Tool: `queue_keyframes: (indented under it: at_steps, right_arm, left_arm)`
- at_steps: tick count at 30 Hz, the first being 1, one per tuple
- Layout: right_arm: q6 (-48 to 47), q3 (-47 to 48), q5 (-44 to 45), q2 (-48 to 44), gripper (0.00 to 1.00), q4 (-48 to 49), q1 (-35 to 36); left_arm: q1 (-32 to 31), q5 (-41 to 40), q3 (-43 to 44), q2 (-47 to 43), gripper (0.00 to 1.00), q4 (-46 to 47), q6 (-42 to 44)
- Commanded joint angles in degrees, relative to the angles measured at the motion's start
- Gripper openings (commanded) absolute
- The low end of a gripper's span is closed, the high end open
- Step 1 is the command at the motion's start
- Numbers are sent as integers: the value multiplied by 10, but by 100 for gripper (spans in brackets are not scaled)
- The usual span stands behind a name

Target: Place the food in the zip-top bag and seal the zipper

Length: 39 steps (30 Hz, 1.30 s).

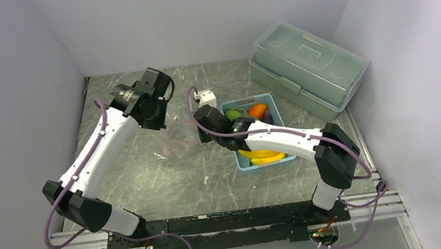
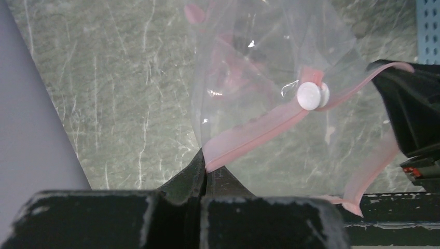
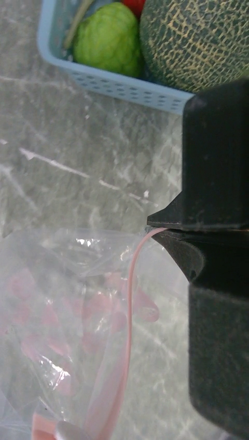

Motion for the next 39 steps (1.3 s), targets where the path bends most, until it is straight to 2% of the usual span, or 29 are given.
queue_keyframes:
  at_steps: [1,8,17,27,39]
  right_arm:
    - [-2,-40,41,-18,0,-49,-14]
    - [1,-101,90,-72,0,-88,-14]
    - [16,-160,106,-138,0,-111,-17]
    - [12,-132,65,-184,0,-91,-17]
    - [41,-76,-21,-122,0,8,-14]
  left_arm:
    - [-18,-63,-21,8,0,22,-18]
    - [-27,-72,-59,14,0,46,-28]
    - [-28,-95,-71,13,0,45,-29]
    - [-28,-72,-13,-7,0,25,-15]
    - [-35,-95,62,-6,0,-4,5]
